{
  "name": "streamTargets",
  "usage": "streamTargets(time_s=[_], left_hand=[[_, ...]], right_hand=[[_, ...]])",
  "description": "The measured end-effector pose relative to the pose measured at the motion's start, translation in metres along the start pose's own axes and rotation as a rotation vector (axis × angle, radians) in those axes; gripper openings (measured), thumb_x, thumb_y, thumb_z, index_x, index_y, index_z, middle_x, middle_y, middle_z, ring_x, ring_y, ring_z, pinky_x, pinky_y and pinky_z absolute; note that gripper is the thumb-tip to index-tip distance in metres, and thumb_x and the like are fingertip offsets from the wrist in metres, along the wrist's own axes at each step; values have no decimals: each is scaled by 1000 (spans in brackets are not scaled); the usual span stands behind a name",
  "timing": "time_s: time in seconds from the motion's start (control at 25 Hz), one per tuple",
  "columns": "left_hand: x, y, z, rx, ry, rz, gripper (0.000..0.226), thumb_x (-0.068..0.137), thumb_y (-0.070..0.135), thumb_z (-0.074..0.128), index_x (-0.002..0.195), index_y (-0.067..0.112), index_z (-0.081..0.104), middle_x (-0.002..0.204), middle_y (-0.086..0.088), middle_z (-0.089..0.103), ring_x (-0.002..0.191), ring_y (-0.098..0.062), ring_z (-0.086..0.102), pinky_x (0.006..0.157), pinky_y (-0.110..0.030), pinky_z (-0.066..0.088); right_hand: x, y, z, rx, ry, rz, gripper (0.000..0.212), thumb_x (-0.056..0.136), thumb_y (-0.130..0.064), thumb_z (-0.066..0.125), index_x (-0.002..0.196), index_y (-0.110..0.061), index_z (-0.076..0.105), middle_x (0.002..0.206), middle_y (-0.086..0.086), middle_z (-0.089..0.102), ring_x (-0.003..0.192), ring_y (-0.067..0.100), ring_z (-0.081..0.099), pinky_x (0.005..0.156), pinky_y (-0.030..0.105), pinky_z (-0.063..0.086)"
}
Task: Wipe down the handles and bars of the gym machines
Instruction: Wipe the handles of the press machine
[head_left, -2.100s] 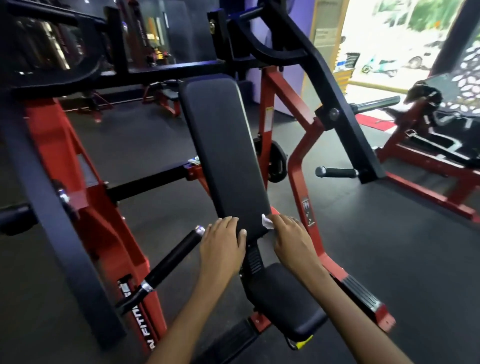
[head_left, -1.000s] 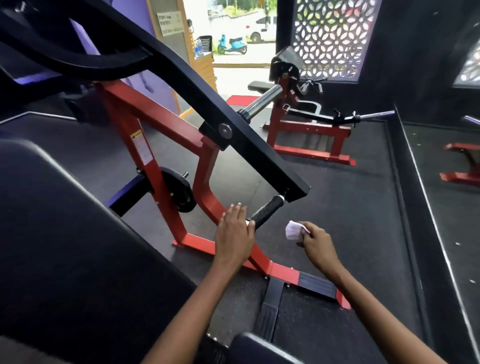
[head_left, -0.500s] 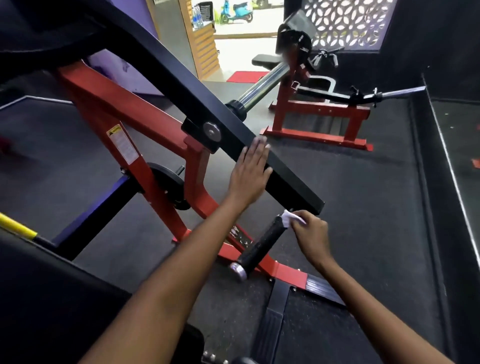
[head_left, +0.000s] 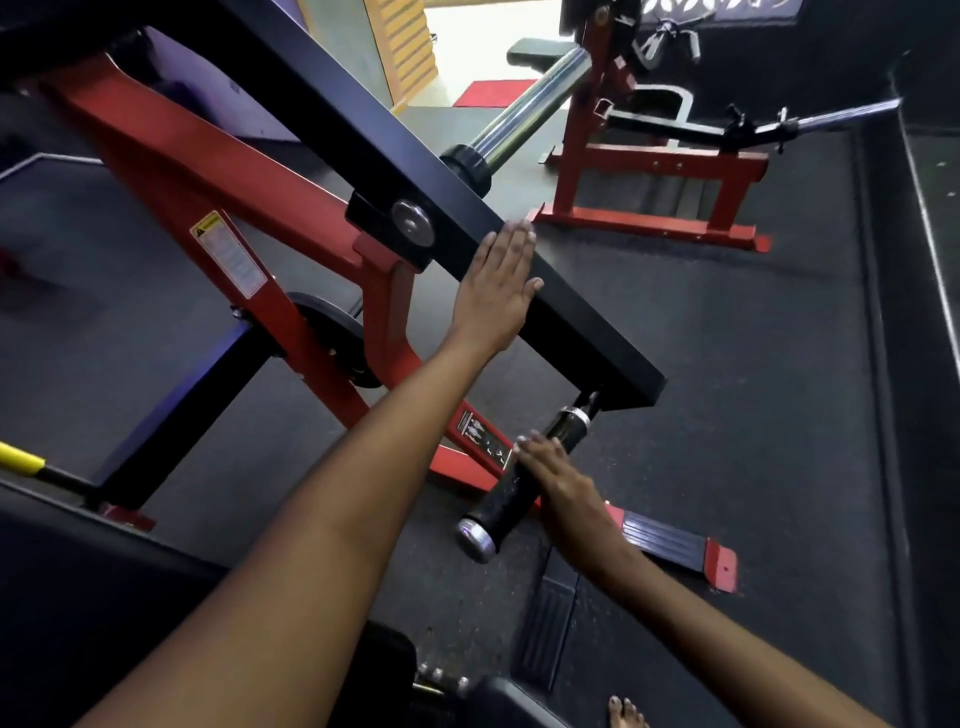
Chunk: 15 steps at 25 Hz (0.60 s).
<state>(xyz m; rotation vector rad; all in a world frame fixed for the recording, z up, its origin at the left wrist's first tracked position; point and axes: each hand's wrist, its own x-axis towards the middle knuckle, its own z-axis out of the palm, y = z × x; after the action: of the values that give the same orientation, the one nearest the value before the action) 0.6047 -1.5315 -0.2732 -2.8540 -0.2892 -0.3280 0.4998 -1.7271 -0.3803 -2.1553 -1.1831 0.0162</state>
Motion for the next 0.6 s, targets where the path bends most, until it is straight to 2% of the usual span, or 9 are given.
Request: streamTargets(time_s=[0.08,0.16,0.2,0.28,0.4,0.52,0.6], left_hand=[[-1,1,-1,6,7,-6,59,105,38,12,153,6,-1,162,-7,-5,149,-19,-8,118,-33,-13],[-4,2,1,4,20,3,59,105,39,13,153,6,-2,162,-7,-6,149,-20,-10,118,-33,-13],[-7,1,3,2,29,12,60,105,39,14,153,6,-2,162,-7,-6,149,-20,-9,118,-34,-13],[-14,0,9,8,39,35,59,105,37,16,153,6,-1,162,-7,-5,149,-21,-8,119,-34,-12],[-18,1,14,12,32,61,59,104,35,16,153,7,2,162,-7,-3,149,-22,-7,118,-34,-13],[-15,0,13,-14,42,68,59,102,34,17,153,6,7,162,-8,4,149,-23,-1,118,-35,-11],[-16,0,13,-15,51,76,58,102,33,18,153,5,11,161,-9,8,149,-24,3,119,-36,-8]], right_hand=[[-11,-16,-2,55,-131,-174,74,62,27,49,131,1,49,138,18,49,134,29,39,112,45,27],[1,-7,-18,115,-231,-324,67,69,23,46,131,-1,50,137,15,50,133,23,40,114,36,28],[15,6,-28,133,-225,-308,58,74,19,51,128,-4,53,135,13,52,131,21,44,112,34,31],[48,38,-41,129,-145,-127,43,81,9,55,121,-8,58,128,10,57,124,20,51,107,36,39],[59,50,-29,45,-106,73,29,83,4,55,109,-6,63,112,12,65,110,28,58,103,40,40],[32,8,-7,125,-39,8,25,76,5,57,96,-9,63,97,9,68,97,25,61,105,37,36],[12,-23,-3,211,-13,-116,27,73,4,46,92,-7,63,91,7,67,91,20,59,103,33,37]])
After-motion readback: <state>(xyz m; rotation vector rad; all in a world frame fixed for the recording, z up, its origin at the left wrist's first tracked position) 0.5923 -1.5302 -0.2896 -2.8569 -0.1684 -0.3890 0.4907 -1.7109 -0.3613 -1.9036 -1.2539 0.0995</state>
